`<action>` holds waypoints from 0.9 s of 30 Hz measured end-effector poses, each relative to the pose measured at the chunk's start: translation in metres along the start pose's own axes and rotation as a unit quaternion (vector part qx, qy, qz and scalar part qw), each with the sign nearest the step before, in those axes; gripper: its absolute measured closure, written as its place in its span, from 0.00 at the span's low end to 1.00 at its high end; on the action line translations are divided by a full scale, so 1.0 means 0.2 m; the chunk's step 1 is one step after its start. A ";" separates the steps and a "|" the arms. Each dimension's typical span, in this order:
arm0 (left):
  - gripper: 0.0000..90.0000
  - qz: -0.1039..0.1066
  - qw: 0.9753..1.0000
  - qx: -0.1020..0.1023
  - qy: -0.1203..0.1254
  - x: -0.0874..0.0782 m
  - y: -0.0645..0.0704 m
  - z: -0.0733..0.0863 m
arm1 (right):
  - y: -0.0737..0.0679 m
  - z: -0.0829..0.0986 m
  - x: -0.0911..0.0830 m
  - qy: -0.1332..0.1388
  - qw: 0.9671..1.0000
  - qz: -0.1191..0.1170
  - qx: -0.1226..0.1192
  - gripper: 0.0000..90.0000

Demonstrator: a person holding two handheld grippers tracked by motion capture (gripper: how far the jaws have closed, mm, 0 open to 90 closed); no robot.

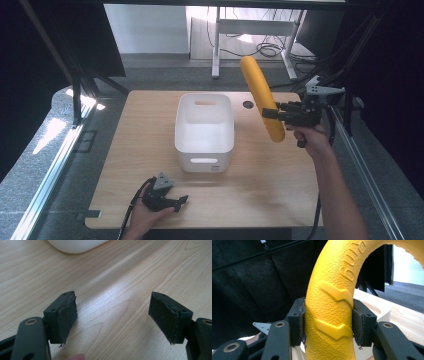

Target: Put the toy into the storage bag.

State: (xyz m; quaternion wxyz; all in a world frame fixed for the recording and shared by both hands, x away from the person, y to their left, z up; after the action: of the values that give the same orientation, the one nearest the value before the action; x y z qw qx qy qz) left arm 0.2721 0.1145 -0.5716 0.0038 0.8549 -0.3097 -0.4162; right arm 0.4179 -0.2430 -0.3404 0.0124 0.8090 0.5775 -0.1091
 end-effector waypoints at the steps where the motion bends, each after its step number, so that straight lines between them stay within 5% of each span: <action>1: 0.25 0.000 1.000 0.000 0.000 0.00 0.00 0.00 | -0.01 -0.01 0.00 0.002 1.000 -0.001 -0.002 0.58; 27: 0.25 -0.001 1.000 -0.002 0.003 -0.01 0.00 0.00 | -0.16 -0.20 0.08 0.032 0.998 -0.018 -0.043 0.58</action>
State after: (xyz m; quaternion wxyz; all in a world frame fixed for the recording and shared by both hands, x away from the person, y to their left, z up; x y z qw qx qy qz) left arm 0.2720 0.1157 -0.5699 0.0065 0.8566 -0.3078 -0.4141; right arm 0.3997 -0.2123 -0.3009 0.0269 0.8004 0.5960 -0.0579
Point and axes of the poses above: each handheld gripper's, and its own axes: x roughly forward along the jaws, z roughly out of its underside, y roughly to its right, the point moved 5 cm from there along x, roughly forward along the jaws, and after that the axes turned 12 degrees about -x, right-handed, at the moved point
